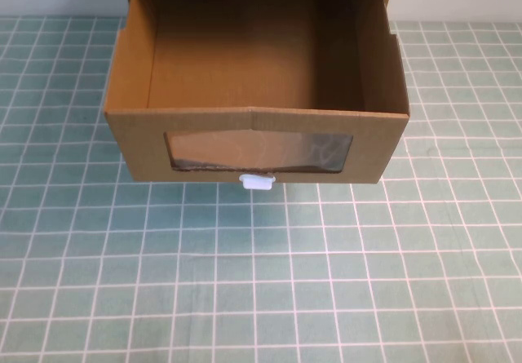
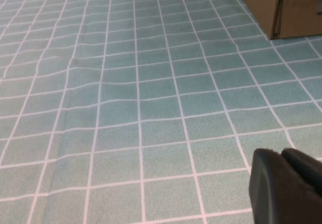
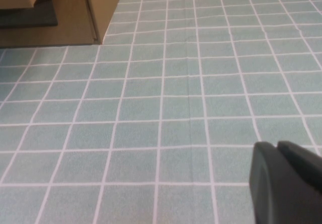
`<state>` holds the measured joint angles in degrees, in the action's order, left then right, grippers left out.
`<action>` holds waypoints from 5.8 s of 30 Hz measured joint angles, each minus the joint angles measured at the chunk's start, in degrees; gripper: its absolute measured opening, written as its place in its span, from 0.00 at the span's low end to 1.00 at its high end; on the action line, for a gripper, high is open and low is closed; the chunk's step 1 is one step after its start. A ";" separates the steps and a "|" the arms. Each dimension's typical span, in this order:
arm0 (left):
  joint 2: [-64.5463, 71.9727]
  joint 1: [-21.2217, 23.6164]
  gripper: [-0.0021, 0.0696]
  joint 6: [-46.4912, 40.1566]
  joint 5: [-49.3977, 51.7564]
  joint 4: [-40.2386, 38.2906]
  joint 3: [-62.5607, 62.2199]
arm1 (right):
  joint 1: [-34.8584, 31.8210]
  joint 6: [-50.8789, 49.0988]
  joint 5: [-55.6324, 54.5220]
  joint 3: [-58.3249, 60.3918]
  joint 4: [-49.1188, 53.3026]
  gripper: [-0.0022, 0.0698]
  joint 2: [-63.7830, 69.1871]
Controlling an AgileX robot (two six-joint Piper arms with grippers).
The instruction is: Close the shoe box
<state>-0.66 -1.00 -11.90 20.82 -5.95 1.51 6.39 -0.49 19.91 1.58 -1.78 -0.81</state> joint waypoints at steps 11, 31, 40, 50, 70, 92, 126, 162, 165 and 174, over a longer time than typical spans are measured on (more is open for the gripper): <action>0.00 0.00 0.02 0.00 0.00 0.00 0.00 | 0.00 0.00 0.00 0.00 0.00 0.01 0.00; 0.00 0.00 0.02 7.64 -14.11 -25.03 0.00 | 0.00 0.00 0.00 0.00 0.00 0.01 0.00; 6.60 0.00 0.02 7.67 -4.23 -27.45 -9.49 | 0.00 0.00 0.00 0.00 0.00 0.01 0.00; 40.74 0.00 0.02 -7.50 16.57 -27.45 -39.55 | 0.00 0.00 0.00 0.00 0.00 0.01 0.00; 91.21 -9.75 0.02 -23.00 24.34 -29.15 -98.04 | 0.00 0.00 0.00 0.00 0.00 0.01 0.00; 107.45 -13.54 0.02 -26.60 21.91 -29.40 -110.21 | 0.00 0.00 -1.81 0.00 -2.10 0.01 0.00; 107.45 -13.54 0.02 -26.01 23.48 -29.61 -110.67 | 0.85 14.57 37.92 -45.53 -27.30 0.01 48.04; 107.45 -13.54 0.02 -25.91 23.67 -29.61 -110.67 | 28.27 3.29 9.78 -82.93 -12.03 0.01 90.49; 107.45 -13.54 0.02 -25.91 23.71 -29.61 -110.76 | 25.73 3.29 7.98 -84.22 -12.13 0.01 91.52; 107.45 -13.54 0.02 -25.91 23.71 -29.81 -110.76 | 23.13 3.29 5.32 -90.05 -13.21 0.01 96.88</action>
<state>106.80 -14.54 -37.81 44.53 -35.75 -109.25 29.52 2.80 25.23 -88.47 -14.98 96.08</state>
